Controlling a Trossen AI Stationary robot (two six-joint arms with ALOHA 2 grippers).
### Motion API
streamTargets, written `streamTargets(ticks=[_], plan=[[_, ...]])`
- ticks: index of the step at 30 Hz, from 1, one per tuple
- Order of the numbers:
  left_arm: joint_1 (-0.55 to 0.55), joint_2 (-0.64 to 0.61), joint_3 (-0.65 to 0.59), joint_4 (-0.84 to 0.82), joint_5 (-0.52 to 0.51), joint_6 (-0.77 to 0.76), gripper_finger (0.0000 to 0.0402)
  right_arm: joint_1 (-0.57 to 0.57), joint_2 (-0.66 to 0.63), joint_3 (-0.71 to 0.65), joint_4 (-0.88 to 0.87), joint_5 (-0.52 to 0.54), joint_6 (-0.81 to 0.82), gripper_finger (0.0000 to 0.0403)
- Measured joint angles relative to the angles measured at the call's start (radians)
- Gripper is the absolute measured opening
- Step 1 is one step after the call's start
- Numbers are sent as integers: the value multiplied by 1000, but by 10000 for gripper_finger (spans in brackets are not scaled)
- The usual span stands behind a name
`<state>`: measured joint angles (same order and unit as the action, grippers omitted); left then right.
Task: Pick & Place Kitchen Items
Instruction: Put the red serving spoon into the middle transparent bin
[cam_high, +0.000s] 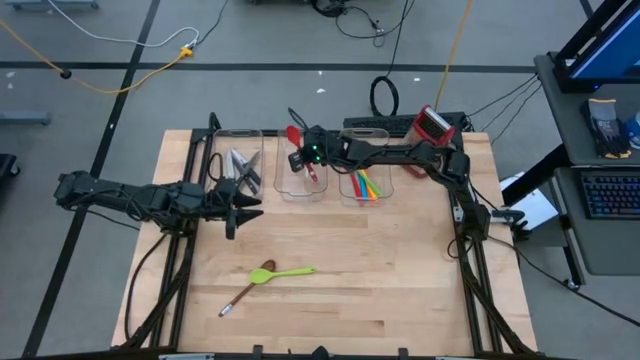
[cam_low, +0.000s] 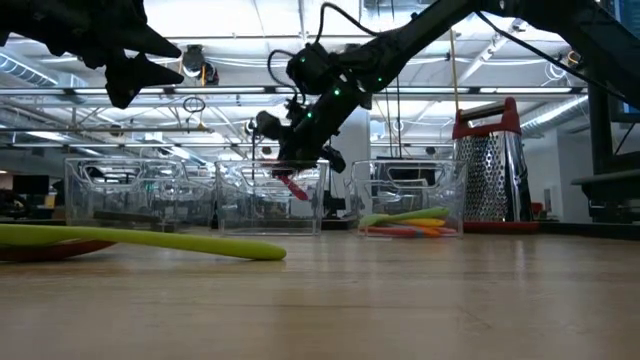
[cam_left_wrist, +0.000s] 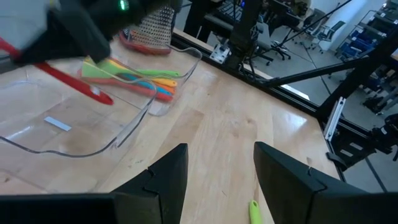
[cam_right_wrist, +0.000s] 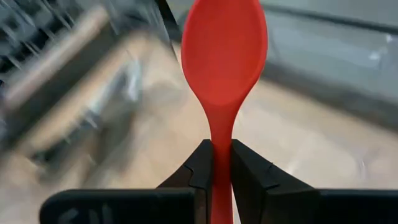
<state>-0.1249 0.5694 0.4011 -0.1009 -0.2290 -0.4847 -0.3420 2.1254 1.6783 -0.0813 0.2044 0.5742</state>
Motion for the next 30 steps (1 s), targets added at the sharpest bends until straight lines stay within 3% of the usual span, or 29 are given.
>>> streamTargets(ticks=[30], plan=[[1, 0, 0, 0, -10, -10, 189, -3, 33, -2, -5, -76, -69, 29]])
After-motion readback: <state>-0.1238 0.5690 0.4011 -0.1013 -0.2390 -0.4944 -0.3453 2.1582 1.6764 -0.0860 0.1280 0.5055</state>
